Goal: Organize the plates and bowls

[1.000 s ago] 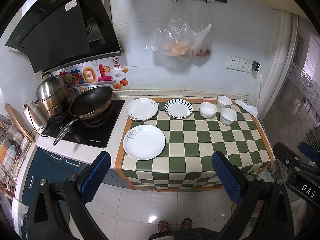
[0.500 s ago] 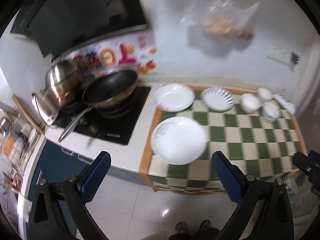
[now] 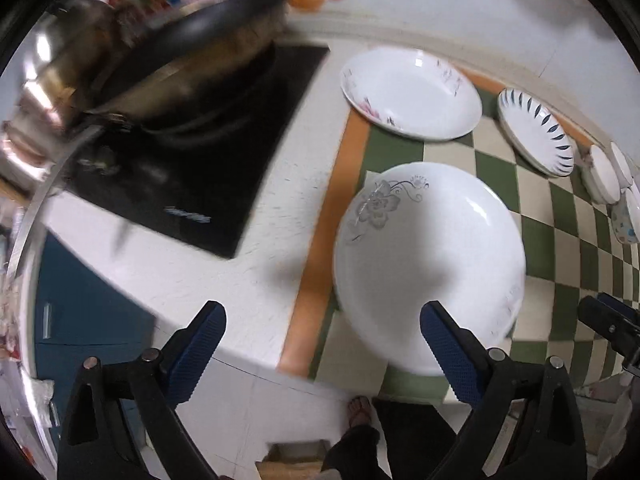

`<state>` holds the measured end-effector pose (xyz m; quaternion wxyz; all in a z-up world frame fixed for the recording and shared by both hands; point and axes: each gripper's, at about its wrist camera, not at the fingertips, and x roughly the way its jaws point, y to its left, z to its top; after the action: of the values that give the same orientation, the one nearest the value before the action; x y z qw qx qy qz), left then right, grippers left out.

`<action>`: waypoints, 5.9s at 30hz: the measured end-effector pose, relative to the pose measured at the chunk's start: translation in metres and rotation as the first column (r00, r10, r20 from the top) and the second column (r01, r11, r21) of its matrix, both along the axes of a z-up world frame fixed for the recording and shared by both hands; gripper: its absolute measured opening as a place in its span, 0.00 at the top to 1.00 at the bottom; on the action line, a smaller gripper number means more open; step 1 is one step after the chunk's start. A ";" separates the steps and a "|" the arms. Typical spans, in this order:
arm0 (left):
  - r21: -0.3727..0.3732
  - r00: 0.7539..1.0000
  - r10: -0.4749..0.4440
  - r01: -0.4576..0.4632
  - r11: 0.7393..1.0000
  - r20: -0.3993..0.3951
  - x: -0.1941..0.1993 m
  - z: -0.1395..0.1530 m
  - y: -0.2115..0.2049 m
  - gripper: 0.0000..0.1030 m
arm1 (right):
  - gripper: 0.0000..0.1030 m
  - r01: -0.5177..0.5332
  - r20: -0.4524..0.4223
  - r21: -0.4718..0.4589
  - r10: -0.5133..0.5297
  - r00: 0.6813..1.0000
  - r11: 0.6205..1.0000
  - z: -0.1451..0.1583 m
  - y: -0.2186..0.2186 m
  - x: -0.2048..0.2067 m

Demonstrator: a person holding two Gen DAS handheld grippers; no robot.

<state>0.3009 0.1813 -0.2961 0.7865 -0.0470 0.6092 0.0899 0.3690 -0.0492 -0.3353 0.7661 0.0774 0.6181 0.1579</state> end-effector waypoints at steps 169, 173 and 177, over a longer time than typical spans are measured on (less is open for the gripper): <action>-0.253 0.980 -0.197 0.186 0.949 -0.020 0.079 0.009 -0.121 0.76 | 0.87 0.116 -0.063 0.257 -0.104 0.993 0.959 -0.015 -0.171 0.052; -0.232 0.971 -0.230 0.210 0.950 -0.063 0.071 -0.002 -0.140 0.76 | 0.87 0.136 -0.098 0.239 -0.115 0.989 0.961 -0.036 -0.183 0.038; -0.219 0.964 -0.243 0.216 0.952 -0.104 0.069 -0.014 -0.151 0.75 | 0.87 0.146 -0.129 0.223 -0.119 0.984 0.964 -0.051 -0.188 0.031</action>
<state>0.3702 0.0305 -0.3100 0.7411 -0.0507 0.6665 -0.0629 0.4000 -0.2376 -0.3864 0.7240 0.2164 0.6319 0.1725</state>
